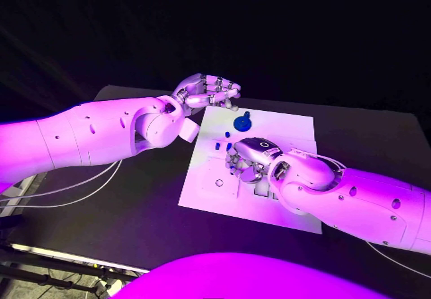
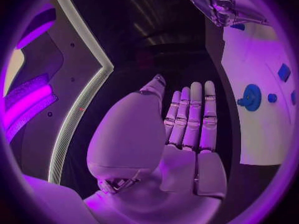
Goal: Assemble the parts on the task board
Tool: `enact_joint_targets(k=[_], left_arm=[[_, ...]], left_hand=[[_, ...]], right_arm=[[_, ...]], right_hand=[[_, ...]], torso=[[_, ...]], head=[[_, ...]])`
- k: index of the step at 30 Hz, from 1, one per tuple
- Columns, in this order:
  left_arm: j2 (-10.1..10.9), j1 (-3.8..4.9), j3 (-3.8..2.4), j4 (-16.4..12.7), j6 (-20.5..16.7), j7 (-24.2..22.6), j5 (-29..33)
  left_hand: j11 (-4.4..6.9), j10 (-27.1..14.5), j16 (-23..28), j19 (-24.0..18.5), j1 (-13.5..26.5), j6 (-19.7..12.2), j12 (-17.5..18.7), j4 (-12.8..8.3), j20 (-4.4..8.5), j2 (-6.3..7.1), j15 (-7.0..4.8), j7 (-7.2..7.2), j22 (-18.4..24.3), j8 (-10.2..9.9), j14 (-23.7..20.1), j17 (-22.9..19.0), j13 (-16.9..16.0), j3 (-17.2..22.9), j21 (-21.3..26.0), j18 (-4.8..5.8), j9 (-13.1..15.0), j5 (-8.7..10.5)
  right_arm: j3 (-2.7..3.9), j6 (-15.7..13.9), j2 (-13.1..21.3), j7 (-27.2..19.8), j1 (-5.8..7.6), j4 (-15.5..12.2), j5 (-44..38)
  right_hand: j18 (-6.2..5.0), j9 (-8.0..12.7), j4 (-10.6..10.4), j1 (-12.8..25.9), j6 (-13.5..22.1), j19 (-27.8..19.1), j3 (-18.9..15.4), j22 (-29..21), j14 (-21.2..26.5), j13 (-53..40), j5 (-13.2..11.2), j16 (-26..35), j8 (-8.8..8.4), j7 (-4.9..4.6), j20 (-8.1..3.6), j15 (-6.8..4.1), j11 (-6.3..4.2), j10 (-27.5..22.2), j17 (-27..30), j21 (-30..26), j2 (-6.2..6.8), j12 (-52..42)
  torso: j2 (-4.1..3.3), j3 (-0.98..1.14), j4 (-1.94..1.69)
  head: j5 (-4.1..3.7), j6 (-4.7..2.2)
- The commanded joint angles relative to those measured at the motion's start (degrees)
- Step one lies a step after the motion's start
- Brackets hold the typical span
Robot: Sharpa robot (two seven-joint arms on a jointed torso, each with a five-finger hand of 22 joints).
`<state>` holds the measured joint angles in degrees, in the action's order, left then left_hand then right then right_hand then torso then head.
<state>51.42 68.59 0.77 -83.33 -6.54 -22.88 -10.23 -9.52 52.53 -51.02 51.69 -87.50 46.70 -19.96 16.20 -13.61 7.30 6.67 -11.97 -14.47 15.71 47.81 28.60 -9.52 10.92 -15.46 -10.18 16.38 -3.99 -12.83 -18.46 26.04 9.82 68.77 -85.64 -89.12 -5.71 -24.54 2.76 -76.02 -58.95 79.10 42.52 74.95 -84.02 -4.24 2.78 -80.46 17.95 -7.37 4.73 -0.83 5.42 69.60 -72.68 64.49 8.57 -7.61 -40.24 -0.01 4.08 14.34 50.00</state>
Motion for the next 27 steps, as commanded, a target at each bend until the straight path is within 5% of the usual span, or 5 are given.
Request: enact_joint_targets(k=[1, 16, 27], left_arm=[[-0.1, 0.04, -0.06, -0.1, 0.9, -0.3, -0.1], [0.0, 0.04, -0.06, -0.1, 1.5, -0.1, -0.1], [0.0, 0.04, -0.06, 0.0, 1.5, 0.0, -0.1]], left_hand=[[-0.19, -0.1, 0.0, 0.5, -0.1, -0.4, 0.0, 0.2, -0.08, -0.12, 0.04, -1.09, 0.1, -0.1, -0.4, -0.1, 0.1, 0.1, 0.3, -0.25, 0.0, -0.13], [-0.20, -0.1, 0.0, 0.6, 0.0, -0.4, -0.1, 0.3, -0.09, -0.16, 0.05, -1.10, 0.1, -0.1, -0.4, -0.1, 0.1, 0.1, 0.3, -0.25, 0.0, -0.13], [-0.21, -0.1, 0.0, 0.6, 0.0, -0.4, -0.1, 0.3, -0.09, -0.18, 0.05, -1.10, 0.2, -0.1, -0.4, -0.1, 0.1, 0.1, 0.4, -0.25, 0.0, -0.12]], right_arm=[[-0.48, 3.6, 0.2, 0.7, -0.46, -0.1, -1.1], [-0.56, -1.1, 0.9, 0.8, -0.52, -0.6, -1.0], [-0.57, -4.1, 1.1, 0.1, -0.52, -0.7, 0.6]], right_hand=[[0.35, -0.1, 0.2, -0.4, 0.0, -0.3, -0.3, 2.0, -2.6, -0.1, 0.5, 0.4, 0.23, -0.41, 0.22, 0.03, -1.63, 2.1, 0.1, -0.3, -1.04, 0.1], [-0.03, -0.2, 1.0, 0.3, 1.4, -1.3, -1.1, 1.3, -2.1, 0.1, 3.2, 1.4, -0.30, -1.00, 0.54, 0.42, -1.08, 0.9, 1.9, -2.3, -0.44, 1.2], [-0.72, 0.6, 0.3, 2.8, 5.8, -3.2, -4.3, -0.6, -1.3, 0.5, 3.3, 2.8, -2.62, -2.17, 1.91, 1.98, 0.72, -5.5, 4.3, -6.7, 2.12, 3.3]], torso=[[0.04, -0.03, 0.01], [0.05, 0.00, 0.04], [0.02, -0.01, -0.02]], head=[[-0.05, 0.00], [-0.09, 0.00], [-0.17, 0.00]])
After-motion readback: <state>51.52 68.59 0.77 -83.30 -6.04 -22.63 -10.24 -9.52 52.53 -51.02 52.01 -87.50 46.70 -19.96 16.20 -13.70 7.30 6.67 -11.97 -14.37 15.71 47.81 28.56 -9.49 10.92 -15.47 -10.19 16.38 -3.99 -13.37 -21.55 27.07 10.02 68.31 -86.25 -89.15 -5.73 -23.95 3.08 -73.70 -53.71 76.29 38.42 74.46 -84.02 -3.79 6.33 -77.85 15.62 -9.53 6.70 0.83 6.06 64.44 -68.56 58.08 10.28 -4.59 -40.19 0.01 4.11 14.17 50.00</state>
